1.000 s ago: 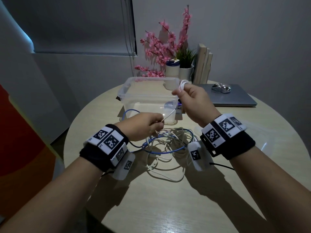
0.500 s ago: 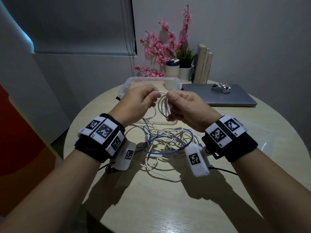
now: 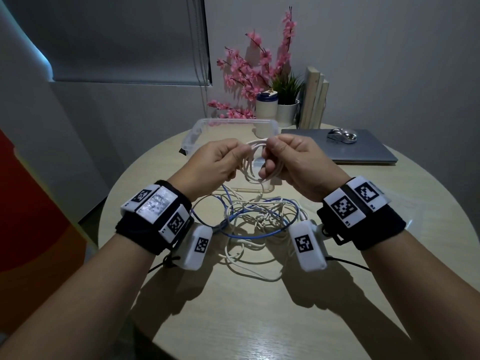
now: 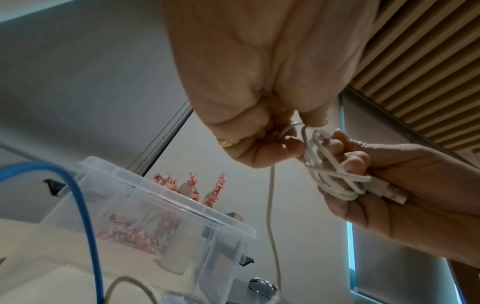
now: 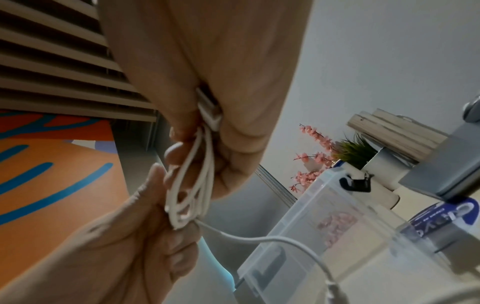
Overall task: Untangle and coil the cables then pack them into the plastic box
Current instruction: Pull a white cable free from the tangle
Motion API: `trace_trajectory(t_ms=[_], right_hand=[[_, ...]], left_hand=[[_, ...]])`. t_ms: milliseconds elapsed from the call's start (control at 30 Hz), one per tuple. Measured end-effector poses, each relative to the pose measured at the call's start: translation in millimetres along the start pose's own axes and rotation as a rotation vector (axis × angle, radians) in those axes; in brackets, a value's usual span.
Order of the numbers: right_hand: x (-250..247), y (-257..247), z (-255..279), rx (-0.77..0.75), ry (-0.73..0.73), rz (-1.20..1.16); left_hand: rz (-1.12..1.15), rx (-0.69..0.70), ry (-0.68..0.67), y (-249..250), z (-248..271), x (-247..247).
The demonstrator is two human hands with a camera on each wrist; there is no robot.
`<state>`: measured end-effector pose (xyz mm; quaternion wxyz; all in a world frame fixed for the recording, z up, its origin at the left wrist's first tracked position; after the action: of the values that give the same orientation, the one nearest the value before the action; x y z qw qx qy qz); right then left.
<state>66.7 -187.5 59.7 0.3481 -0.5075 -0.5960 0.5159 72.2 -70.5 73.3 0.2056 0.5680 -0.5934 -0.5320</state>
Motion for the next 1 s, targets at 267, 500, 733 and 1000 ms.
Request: trace_trajectory(t_ms=[267, 500, 733, 1000], right_hand=[[-24, -15, 0, -0.022, 0.179, -0.217], [-13, -11, 1, 0.01, 0.135, -0.193], [4, 6, 0, 0.069, 0.065, -0.102], [-11, 9, -4, 0.068, 0.141, 0.05]], left_hand=[[-0.145, -0.088, 0.056, -28, 5, -10], [0.037, -0.169, 0.289, -35, 5, -28], [0.56, -0.205, 0.443, -30, 6, -19], [0.743, -0.251, 0.135, -17, -1, 14]])
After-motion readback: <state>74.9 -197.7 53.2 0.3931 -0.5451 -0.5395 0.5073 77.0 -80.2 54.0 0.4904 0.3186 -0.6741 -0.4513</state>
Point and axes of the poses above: each hand's wrist, its own z-axis away from the middle knuckle, its own x-axis out of the palm, y = z × x, the point moved 10 cm from there along -z, towards the middle knuckle, and after that the axes turned 12 degrees about z, right-handed, at the moved point
